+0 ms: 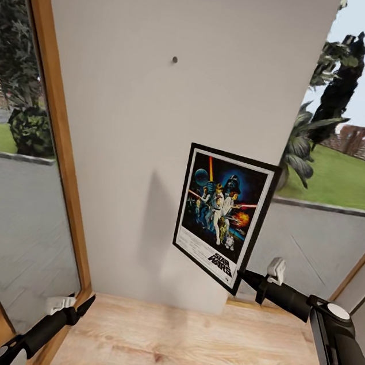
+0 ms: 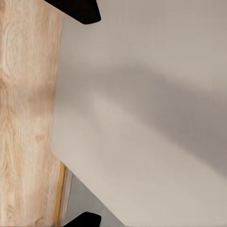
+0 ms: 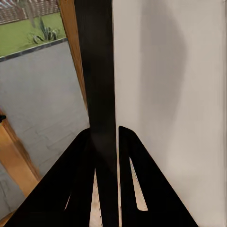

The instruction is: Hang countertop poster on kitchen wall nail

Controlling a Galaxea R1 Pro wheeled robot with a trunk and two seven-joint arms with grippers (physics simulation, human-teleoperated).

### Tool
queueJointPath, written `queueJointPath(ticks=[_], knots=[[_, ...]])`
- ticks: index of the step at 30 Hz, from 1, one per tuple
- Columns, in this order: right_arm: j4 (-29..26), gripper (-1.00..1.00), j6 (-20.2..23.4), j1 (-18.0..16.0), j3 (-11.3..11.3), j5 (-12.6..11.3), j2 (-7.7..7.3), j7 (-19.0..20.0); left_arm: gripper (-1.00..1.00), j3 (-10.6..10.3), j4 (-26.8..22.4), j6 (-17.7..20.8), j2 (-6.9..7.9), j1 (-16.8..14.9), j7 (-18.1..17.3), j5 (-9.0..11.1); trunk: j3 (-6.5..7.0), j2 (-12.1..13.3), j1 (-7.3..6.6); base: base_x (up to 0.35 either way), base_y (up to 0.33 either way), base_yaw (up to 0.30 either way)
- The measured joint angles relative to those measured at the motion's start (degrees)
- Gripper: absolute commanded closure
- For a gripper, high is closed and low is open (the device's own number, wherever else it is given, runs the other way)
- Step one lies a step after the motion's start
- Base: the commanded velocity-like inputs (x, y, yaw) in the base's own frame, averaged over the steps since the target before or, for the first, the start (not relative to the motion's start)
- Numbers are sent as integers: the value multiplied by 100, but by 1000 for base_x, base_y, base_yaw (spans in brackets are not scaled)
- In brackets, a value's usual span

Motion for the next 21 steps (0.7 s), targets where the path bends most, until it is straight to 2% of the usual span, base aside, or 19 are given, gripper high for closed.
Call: queueJointPath(ticks=[12, 16, 17, 18, 20, 21], knots=[[-3, 100, 9, 0, 0, 0, 0, 6, -100, 0, 0, 0, 0, 0, 0, 0, 0, 0, 0, 329, 0, 0], [-1, 100, 9, 0, 0, 1, 0, 7, -100, -1, 75, -7, -11, 0, -12, -3, 0, 1, 3, 76, 0, 0], [-7, 100, 19, 0, 71, -2, 0, 7, -100, -5, 701, -65, 3, 0, -17, 1, 1, 0, 3, 6, 0, 0], [-9, 100, 23, 0, 125, 0, 0, 7, -100, -12, 975, -101, 7, 2, -18, -8, -1, 2, 4, 4, 0, 0], [-103, 100, 168, -6, 403, -7, 1, 5, -100, 1, 1314, -309, 55, 0, -23, -15, 0, 1, 3, 1, 0, 0], [-547, 100, 741, -35, 607, -26, 6, -7, -100, 5, 1789, -486, 155, -2, -27, -23, 0, 1, 3, 0, 0, 0]])
